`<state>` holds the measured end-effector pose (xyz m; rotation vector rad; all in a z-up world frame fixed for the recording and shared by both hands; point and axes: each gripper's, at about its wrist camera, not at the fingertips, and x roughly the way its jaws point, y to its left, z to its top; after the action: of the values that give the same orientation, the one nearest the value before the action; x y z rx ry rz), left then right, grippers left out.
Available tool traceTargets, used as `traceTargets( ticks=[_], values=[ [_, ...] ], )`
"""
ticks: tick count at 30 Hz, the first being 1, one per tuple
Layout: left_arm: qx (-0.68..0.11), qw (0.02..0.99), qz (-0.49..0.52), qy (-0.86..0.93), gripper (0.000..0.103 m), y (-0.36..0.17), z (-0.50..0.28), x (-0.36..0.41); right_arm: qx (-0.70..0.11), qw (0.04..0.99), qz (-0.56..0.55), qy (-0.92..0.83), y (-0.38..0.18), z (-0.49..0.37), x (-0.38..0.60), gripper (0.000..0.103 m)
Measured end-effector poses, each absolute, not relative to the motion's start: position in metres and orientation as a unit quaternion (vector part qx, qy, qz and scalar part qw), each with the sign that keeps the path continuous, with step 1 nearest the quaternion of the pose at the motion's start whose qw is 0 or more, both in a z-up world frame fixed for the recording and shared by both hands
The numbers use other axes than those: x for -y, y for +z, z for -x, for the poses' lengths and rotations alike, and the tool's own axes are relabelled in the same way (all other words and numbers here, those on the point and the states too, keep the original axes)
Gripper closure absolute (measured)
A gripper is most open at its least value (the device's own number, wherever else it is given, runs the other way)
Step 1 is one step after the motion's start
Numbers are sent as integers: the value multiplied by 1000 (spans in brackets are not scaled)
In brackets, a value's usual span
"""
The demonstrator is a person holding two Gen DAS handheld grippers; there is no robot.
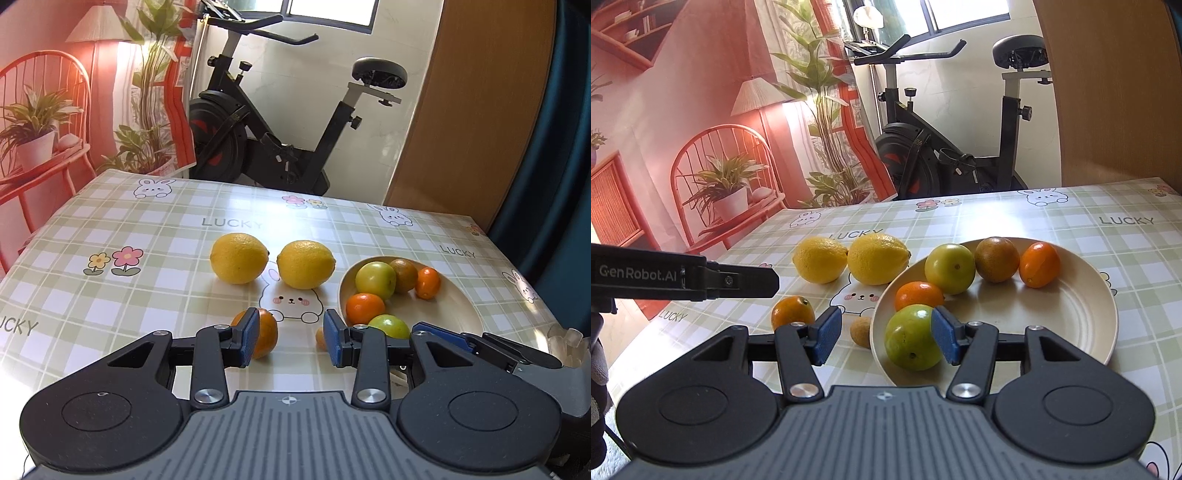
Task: Organize fruits
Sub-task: 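Carry the green apple onto the cream plate and open the left gripper, then lower the right gripper around a small brown kiwi and close it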
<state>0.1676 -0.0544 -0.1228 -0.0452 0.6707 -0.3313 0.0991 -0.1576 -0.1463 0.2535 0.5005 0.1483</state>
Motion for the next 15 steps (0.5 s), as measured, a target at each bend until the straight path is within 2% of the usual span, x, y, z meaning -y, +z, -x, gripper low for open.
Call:
traceTargets(
  ticks=[12, 15],
  values=[
    [-327, 932, 54, -145, 63, -127, -163, 32, -255, 958, -85, 103, -144, -93, 138, 47],
    [-330, 931, 68, -143, 63, -130, -165, 27, -259, 957, -82, 107, -146, -93, 136, 50]
  ],
)
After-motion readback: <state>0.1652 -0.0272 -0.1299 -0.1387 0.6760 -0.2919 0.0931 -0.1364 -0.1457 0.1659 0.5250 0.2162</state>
